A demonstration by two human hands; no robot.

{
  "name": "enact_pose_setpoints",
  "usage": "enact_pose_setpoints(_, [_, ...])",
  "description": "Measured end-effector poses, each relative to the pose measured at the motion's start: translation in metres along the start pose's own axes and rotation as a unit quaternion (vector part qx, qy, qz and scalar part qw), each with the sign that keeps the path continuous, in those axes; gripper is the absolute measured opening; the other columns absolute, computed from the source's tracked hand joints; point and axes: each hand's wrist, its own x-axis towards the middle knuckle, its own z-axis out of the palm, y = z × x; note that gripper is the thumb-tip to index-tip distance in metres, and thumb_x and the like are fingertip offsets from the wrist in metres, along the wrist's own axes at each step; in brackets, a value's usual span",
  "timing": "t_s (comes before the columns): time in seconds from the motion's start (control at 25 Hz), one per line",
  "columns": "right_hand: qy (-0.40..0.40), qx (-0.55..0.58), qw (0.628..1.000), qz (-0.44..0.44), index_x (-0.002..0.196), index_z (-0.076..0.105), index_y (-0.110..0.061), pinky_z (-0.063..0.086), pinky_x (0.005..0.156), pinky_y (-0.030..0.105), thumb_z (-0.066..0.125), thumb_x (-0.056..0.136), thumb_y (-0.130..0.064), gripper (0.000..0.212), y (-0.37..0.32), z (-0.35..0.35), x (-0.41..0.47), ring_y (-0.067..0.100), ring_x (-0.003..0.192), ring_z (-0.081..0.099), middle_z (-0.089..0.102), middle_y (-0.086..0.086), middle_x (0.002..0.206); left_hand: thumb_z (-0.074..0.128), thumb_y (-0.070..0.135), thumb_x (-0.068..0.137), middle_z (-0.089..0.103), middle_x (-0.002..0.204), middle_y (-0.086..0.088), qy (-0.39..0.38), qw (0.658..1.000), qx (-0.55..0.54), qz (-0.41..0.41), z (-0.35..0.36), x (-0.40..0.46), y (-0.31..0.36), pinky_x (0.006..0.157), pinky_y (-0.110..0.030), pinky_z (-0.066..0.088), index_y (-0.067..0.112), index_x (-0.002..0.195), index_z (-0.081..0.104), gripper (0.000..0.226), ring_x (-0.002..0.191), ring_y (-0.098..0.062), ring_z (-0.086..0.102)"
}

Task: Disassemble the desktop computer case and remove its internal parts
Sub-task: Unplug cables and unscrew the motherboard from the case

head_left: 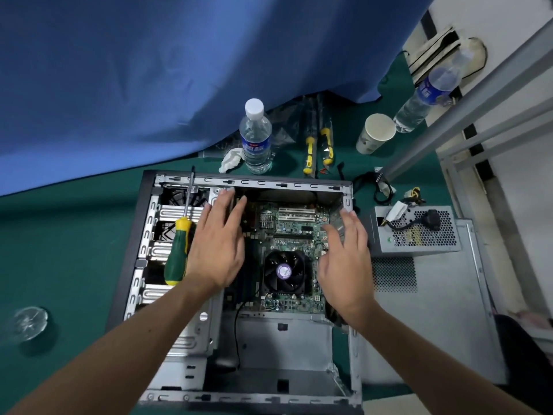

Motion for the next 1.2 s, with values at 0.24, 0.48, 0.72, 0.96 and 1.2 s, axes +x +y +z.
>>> enact_pose_setpoints(0.24, [-0.016,-0.074,0.993,-0.088,0.135,0.052,-0.005,0.017,0.119,0.054,0.063,0.081,-0.014,0.056,0.003,-0.009,0.004,0.037,0.142,0.029,0.041,0.023,0.146,0.04,0.024,0.087,0.02,0.16,-0.011,0.002,1.0,0.016,-0.005,0.0,0.0,0.001,0.121,-0.04,0.013,0.016,0.149,0.037,0.063,0.146,-0.025,0.018])
enact_pose_setpoints(0.48, [-0.347,-0.195,0.884,-0.247,0.081,0.05,-0.009,0.051,0.069,0.031,0.049,0.089,0.005,0.016,-0.026,-0.033,0.084,0.02,0.076,0.057,0.059,0.006,0.09,0.038,0.027,0.086,0.024,0.159,-0.004,0.019,1.0,-0.011,-0.02,0.0,-0.001,0.0,0.118,-0.038,0.019,0.016,0.143,0.045,0.058,0.144,-0.024,0.023])
enact_pose_setpoints(0.72, [-0.507,-0.274,0.788,-0.216,0.114,0.059,-0.001,0.052,0.068,0.029,0.059,0.097,-0.018,0.024,-0.029,0.002,0.133,0.016,0.068,0.054,0.059,0.004,0.088,0.043,0.022,0.084,0.026,0.158,-0.006,0.017,1.0,-0.013,-0.018,-0.001,0.0,0.002,0.116,-0.032,0.015,0.014,0.137,0.051,0.054,0.144,-0.023,0.024])
enact_pose_setpoints(0.96, [-0.519,-0.213,0.806,-0.186,0.104,0.063,0.001,0.045,0.046,0.022,0.065,0.093,-0.017,0.021,-0.022,0.02,0.137,0.014,0.058,0.051,0.056,0.005,0.08,0.043,0.022,0.084,0.027,0.158,-0.006,0.013,1.0,-0.014,-0.02,-0.002,0.0,0.002,0.116,-0.035,0.018,0.013,0.135,0.052,0.053,0.144,-0.023,0.025])
enact_pose_setpoints(1.2, [-0.464,-0.212,0.837,-0.198,0.095,0.058,-0.003,0.044,0.055,0.024,0.064,0.089,-0.01,0.01,-0.019,0.031,0.13,0.017,0.071,0.054,0.056,0.008,0.089,0.043,0.024,0.082,0.027,0.157,-0.006,0.011,1.0,-0.011,-0.019,0.0,0.001,0.001,0.116,-0.036,0.019,0.013,0.132,0.054,0.052,0.143,-0.024,0.025])
